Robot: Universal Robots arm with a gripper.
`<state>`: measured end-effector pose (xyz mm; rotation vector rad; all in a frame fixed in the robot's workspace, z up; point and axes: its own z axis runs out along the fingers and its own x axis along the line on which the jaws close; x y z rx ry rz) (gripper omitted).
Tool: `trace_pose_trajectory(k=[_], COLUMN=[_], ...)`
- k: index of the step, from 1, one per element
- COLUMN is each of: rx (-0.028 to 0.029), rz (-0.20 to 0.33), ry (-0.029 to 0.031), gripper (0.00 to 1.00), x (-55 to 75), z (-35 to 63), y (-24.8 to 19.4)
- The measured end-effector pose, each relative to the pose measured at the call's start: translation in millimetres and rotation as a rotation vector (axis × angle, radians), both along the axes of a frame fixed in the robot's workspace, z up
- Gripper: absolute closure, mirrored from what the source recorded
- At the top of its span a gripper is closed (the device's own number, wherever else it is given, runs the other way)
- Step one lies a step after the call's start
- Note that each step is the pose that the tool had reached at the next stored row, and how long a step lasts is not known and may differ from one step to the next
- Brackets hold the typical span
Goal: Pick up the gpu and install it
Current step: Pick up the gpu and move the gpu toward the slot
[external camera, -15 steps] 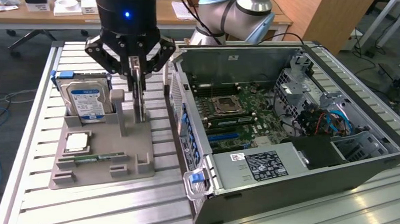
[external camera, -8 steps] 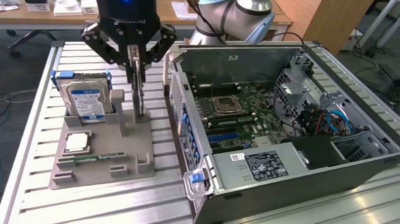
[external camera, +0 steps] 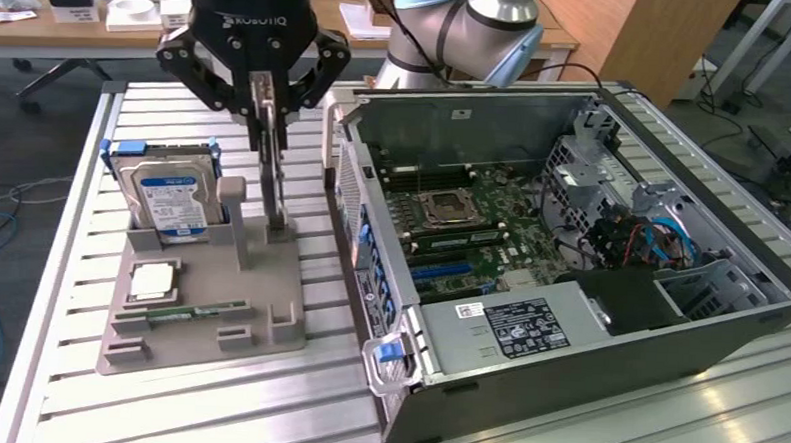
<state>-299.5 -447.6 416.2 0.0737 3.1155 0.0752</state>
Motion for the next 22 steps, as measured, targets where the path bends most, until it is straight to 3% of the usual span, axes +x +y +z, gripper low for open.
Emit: trace_pose_trajectory(k=[8, 22], rx=[0.0000, -0.0001], rz=[0.000, 0.000], ry=[0.0001, 0.0001], gripper=[0.73, 0.73], x=[0.0, 1.5], z=[8.8, 9.3], y=[0.0, 0.0])
